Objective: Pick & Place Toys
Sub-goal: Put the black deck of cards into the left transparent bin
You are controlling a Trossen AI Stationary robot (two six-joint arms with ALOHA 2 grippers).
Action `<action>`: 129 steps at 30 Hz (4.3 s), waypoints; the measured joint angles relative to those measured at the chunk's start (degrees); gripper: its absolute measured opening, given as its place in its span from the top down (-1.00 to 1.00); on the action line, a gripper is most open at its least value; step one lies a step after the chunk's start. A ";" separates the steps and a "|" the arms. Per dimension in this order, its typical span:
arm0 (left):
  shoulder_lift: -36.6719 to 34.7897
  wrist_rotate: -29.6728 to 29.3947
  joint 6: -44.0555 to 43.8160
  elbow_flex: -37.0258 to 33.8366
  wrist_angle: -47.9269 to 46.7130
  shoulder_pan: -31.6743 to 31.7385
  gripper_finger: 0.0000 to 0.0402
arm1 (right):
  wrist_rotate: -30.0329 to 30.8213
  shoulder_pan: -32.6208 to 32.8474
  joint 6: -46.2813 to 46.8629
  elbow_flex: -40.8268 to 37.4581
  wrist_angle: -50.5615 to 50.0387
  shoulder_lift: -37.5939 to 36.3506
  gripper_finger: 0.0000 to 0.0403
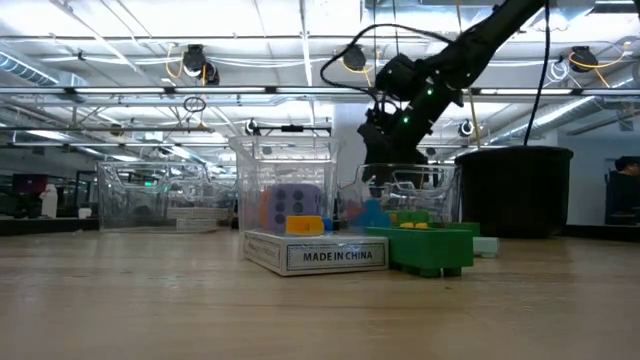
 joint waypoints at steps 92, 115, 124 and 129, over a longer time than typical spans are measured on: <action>42.08 -14.13 -48.44 0.02 -25.50 -18.79 0.22 | 33.21 79.47 42.87 -26.16 10.52 -27.87 -0.13; 39.54 -2.70 -49.59 -0.20 -56.42 -21.19 0.21 | 34.50 78.72 41.36 -26.16 9.66 -27.87 -0.13; 28.67 -11.06 -69.08 -0.07 -57.55 -26.61 0.21 | 34.35 77.20 41.36 -26.16 9.48 -27.87 -0.13; 25.90 -14.18 -83.69 -0.04 -58.36 -31.10 0.21 | 34.32 75.71 40.14 -26.16 9.48 -27.87 -0.13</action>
